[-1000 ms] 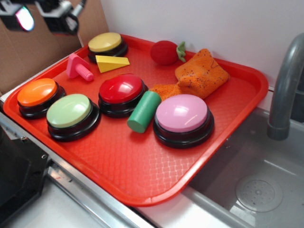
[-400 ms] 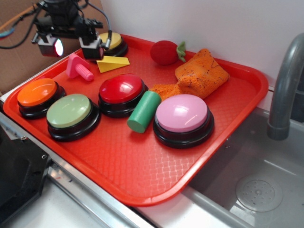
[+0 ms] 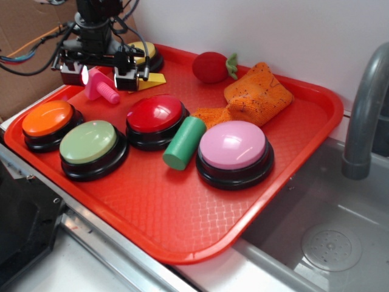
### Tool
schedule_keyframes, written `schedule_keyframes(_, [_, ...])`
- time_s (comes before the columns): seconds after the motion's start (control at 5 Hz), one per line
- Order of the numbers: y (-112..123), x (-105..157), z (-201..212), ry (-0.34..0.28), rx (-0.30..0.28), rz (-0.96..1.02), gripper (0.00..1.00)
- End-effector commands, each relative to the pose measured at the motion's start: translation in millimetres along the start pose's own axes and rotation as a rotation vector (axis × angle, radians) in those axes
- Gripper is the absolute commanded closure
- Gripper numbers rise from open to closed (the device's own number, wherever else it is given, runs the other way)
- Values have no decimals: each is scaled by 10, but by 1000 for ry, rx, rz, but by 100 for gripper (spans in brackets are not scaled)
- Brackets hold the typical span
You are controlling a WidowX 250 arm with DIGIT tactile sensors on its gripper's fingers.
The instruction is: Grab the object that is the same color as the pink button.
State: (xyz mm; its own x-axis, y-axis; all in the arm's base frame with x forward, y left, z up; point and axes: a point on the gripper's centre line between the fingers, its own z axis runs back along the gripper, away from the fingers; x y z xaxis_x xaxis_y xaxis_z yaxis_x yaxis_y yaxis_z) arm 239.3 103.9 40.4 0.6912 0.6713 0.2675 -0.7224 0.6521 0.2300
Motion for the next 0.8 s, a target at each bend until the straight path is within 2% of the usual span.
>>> schedule_keyframes(0.0, [62, 179, -169, -24, -2, 115, 0])
schedule_keyframes(0.2, [94, 204, -202, -16, -4, 136, 0])
schedule_keyframes(0.4, [195, 208, -224, 17, -34, 160, 0])
schedule_keyframes(0.6, [280, 183, -201, 42, -89, 166, 100])
